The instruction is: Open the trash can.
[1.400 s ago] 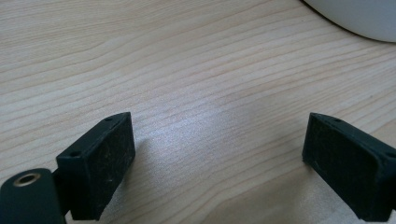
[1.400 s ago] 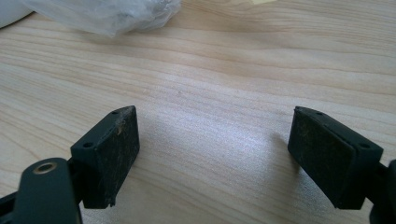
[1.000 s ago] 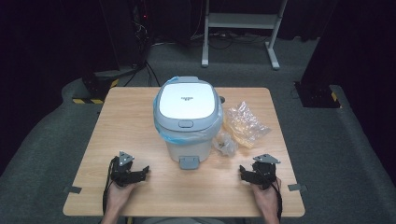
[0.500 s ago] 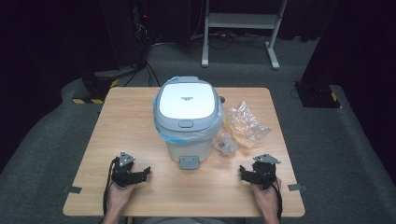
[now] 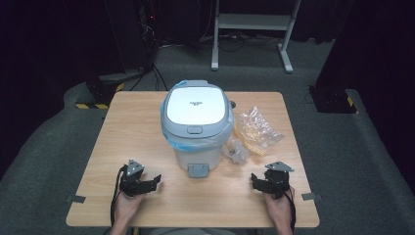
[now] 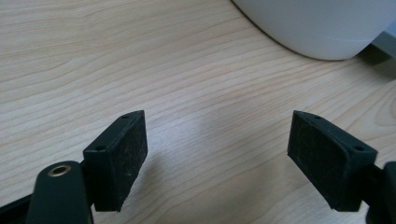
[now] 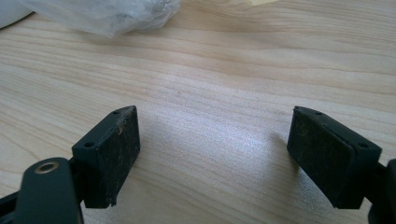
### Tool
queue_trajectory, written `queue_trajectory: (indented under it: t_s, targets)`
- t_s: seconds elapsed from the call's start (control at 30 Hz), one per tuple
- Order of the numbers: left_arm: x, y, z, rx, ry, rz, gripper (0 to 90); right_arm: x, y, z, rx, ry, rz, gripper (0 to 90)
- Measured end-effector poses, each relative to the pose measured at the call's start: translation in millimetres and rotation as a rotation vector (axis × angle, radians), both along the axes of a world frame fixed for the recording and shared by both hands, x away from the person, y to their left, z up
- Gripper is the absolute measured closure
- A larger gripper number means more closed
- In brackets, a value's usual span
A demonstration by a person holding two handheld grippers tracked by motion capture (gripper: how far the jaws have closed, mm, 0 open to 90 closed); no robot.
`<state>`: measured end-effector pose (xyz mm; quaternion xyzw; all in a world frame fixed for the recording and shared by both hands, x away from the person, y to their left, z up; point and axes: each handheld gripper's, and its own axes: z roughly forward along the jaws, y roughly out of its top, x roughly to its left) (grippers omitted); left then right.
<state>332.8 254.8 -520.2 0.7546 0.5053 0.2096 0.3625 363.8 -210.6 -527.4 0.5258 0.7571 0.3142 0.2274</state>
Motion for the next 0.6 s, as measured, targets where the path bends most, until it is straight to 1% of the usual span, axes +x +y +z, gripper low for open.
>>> queue_trajectory:
  t_s: [0.1,0.2,0.4,0.6]
  targets:
    - [-0.4,-4.2,2.1,-0.017,-0.005,-0.021,21.5,0.0,0.0,0.0,0.000,0.000,0.000,16.8]
    - [-0.8,-10.3,2.5,-0.011,-0.006,-0.043,21.7,-0.2,0.1,0.0,0.000,0.000,0.000,17.2]
    - [-1.1,-18.7,2.8,-0.019,-0.005,-0.079,21.7,-0.3,0.2,0.0,0.000,-0.002,0.000,17.5]
    - [-2.2,-30.1,6.3,-0.039,-0.023,-0.120,21.1,-0.4,0.3,0.0,0.001,-0.002,0.000,17.7]
